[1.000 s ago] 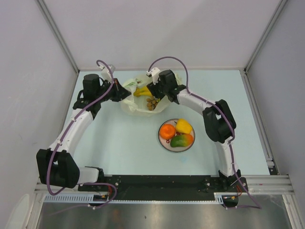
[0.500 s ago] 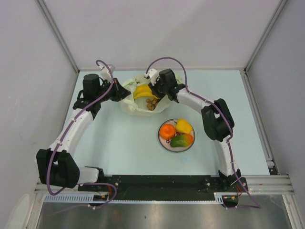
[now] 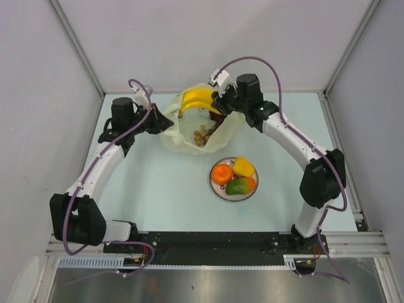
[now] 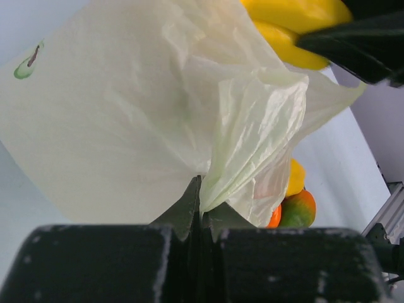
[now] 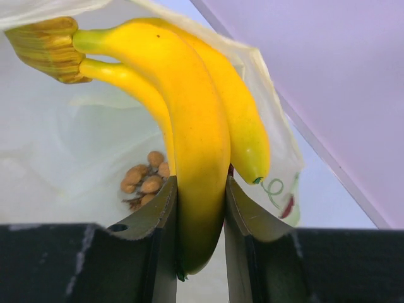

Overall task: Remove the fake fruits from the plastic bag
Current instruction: Take out the fake fruit from the plastic bag, then place the fake fruit on the plate.

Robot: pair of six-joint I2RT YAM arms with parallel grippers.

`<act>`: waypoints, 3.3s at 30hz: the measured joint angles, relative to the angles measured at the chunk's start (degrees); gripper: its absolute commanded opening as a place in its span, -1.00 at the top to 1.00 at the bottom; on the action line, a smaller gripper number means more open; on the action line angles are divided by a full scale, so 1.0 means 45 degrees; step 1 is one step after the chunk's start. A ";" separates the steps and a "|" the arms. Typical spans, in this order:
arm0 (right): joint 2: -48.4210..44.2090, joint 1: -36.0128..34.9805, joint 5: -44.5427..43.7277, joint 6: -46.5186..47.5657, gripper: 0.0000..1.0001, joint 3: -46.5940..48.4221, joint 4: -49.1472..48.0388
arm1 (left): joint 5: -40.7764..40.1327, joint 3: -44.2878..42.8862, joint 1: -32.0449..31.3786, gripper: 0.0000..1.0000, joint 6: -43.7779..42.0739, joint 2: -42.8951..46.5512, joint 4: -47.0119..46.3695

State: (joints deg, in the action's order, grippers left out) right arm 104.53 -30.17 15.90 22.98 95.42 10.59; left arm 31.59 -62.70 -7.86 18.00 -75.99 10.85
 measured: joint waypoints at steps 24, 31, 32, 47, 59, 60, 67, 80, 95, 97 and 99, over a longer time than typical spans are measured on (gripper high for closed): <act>-0.8155 0.1234 0.3891 0.1477 1.00 -0.6460 0.3390 | -0.0121 -0.0651 0.0000 0.99 -0.0335 -0.0845 0.0573; -0.9782 0.1229 0.3565 0.2375 1.00 -0.8417 0.4211 | -0.0131 -0.0729 0.0000 0.99 -0.0335 -0.1073 0.0578; -0.9763 0.1234 0.3478 0.2501 1.00 -0.8548 0.4231 | -0.0126 -0.0763 0.0000 0.99 -0.0335 -0.1146 0.0578; -0.6615 0.2399 0.2987 0.4022 1.00 -0.8738 0.2118 | -0.0121 -0.0787 0.0000 1.00 -0.0335 -0.1423 0.0578; -0.5095 0.2725 0.2997 0.3351 1.00 -0.8995 0.0335 | -0.0233 -0.0787 0.0000 0.99 -0.0359 -0.1409 0.0593; -0.5003 0.2739 0.2992 0.3317 1.00 -0.9073 0.0180 | -0.0233 -0.0787 0.0000 1.00 -0.0359 -0.1409 0.0597; -0.4852 0.2900 0.2987 0.3225 1.00 -1.0078 -0.0942 | -0.0282 -0.0787 0.0000 0.99 -0.0486 -0.1404 0.0801; -0.5285 0.2924 0.2982 0.2861 1.00 -1.1696 -0.2900 | -0.0500 -0.0787 -0.0015 0.99 -0.1141 -0.1365 0.1268; -0.6130 0.2924 0.3002 0.2127 1.00 -1.2881 -0.4129 | -0.0942 -0.0865 -0.0053 0.99 -0.2210 -0.1384 0.1928; -0.6450 0.2924 0.3021 0.1972 1.00 -1.3342 -0.4736 | -0.1103 -0.1039 -0.0053 0.99 -0.2686 -0.1447 0.2263; -0.6640 0.2948 0.3089 0.1894 1.00 -1.3702 -0.5144 | -0.1234 -0.1243 -0.0053 0.99 -0.3031 -0.1540 0.2506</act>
State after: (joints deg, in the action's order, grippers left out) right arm 74.65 -16.91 29.80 31.51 33.76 -12.56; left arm 26.04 -68.29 -8.10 4.36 -82.91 22.13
